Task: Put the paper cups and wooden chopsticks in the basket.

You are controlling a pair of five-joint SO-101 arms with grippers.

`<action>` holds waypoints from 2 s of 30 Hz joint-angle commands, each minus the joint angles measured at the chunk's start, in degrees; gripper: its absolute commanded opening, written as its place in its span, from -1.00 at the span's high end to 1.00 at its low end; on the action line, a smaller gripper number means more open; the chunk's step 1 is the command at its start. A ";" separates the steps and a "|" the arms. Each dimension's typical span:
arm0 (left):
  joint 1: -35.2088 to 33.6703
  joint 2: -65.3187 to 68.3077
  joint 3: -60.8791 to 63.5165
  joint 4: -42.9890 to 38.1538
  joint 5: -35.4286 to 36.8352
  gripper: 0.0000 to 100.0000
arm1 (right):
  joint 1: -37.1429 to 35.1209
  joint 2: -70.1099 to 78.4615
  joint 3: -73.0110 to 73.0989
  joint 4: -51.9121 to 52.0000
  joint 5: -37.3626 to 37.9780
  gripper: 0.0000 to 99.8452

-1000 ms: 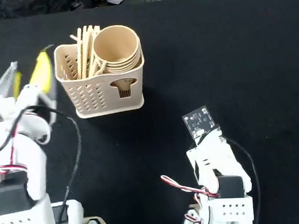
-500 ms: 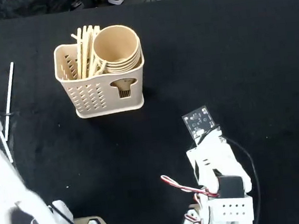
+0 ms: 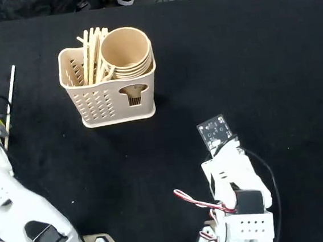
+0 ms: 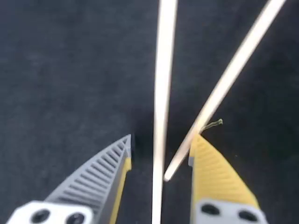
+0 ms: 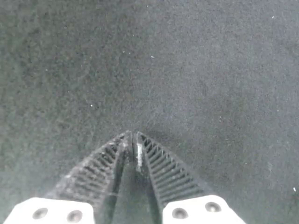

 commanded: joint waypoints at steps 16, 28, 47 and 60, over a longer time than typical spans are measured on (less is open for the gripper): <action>6.11 27.25 -53.85 28.66 -4.31 0.94 | -0.70 -3.82 -0.48 0.35 0.18 0.97; 4.88 23.12 -60.35 28.92 0.09 0.94 | -0.70 -3.82 -0.48 0.18 0.18 0.97; 3.30 25.58 -46.29 26.81 -9.23 0.94 | -0.70 -3.82 -0.48 0.35 0.18 0.97; 1.27 37.89 -56.66 27.25 -9.14 0.69 | -0.70 -3.82 -0.48 0.35 0.18 0.97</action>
